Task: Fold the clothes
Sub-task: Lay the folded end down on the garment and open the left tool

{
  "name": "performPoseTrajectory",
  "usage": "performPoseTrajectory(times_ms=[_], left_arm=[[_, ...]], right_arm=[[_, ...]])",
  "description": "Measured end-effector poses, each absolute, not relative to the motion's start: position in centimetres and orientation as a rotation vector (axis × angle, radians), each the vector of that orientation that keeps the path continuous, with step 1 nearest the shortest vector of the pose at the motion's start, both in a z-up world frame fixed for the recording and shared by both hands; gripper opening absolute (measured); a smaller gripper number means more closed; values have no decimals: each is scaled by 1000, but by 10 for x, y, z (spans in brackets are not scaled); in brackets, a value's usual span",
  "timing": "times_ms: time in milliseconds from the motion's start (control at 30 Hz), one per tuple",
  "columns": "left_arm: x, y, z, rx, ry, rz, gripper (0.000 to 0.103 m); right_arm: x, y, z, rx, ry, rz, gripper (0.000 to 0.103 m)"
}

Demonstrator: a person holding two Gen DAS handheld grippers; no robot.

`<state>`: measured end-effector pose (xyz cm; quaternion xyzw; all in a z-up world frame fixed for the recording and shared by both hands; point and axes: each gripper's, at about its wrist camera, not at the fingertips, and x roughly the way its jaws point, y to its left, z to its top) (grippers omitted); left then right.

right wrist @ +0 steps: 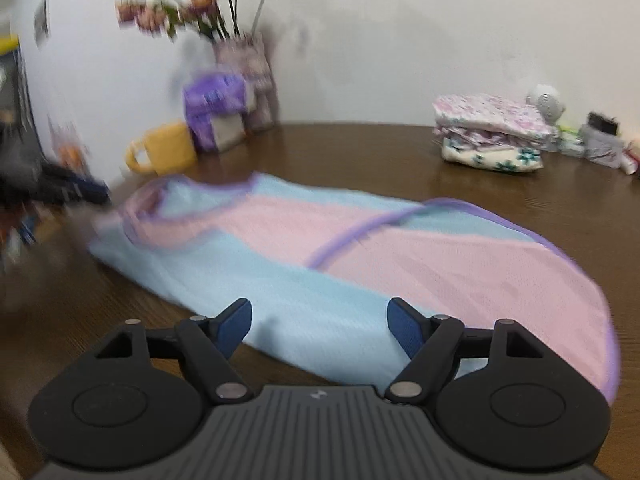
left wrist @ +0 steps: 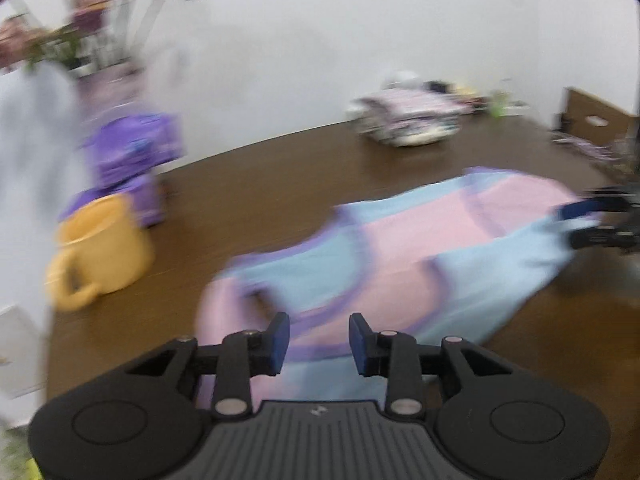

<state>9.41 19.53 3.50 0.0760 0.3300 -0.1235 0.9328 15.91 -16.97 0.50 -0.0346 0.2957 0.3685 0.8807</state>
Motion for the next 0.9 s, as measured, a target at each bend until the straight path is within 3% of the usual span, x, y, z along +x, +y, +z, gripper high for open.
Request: performPoseTrajectory(times_ms=[67, 167, 233, 400, 900], left_arm=[[99, 169, 29, 151, 677, -325, 30], [108, 136, 17, 138, 685, -396, 30], [117, 120, 9, 120, 692, -413, 21], [127, 101, -5, 128, 711, -413, 12], [110, 116, -15, 37, 674, -365, 12]], right_arm=[[162, -157, 8, -62, 604, 815, 65], [163, -125, 7, -136, 599, 876, 59], [164, -107, 2, -181, 611, 909, 55], [158, -82, -10, -284, 612, 941, 45], [171, -174, -17, -265, 607, 902, 46]])
